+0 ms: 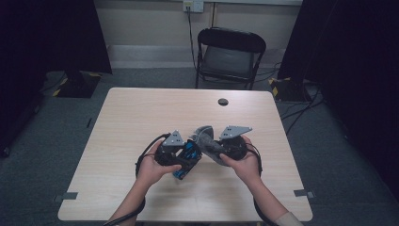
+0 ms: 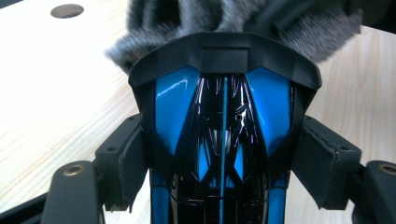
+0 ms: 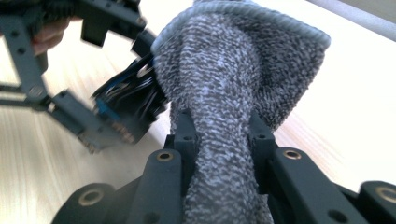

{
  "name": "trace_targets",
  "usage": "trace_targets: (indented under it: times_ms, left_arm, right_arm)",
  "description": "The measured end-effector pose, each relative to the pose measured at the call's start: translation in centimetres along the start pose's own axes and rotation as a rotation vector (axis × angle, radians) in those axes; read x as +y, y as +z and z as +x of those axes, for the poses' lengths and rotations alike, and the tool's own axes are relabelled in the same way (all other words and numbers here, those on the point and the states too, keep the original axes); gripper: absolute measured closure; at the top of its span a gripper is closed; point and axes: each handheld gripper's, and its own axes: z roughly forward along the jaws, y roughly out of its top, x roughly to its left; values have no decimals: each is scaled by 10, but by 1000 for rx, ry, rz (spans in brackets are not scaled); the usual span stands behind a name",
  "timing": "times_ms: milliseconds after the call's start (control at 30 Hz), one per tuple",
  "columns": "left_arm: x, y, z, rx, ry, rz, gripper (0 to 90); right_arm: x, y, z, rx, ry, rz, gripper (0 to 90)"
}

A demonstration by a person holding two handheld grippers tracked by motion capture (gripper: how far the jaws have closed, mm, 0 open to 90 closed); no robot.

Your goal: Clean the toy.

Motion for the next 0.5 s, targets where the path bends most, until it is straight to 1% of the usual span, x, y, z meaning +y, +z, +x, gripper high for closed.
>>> trace_targets:
  times_ms: [67,100,200,267,367,467,500]
  left_arm:
    - [1,2,-1,12,12,14,255]
    - [2,3,-1,11,17,23,255]
    - [3,7,-2,11,20,29,255]
    - [2,9,-3,4,18,32,255]
    - [0,13,-4,-3,10,23,255]
    - [-2,18,-5,-10,10,19,255]
    - [-3,19,-6,-13,11,27,255]
  right_arm:
    - [-4,-1,1,13,-6,3,721]
    - [-5,-1,1,19,-9,6,721]
    - [-12,-4,2,34,-17,17,722]
    - [-18,-7,1,32,-14,27,721]
    - [-27,-9,-3,13,8,37,721]
    - [-34,-11,-11,-23,49,32,721]
    - [-35,-11,-14,-35,54,31,721]
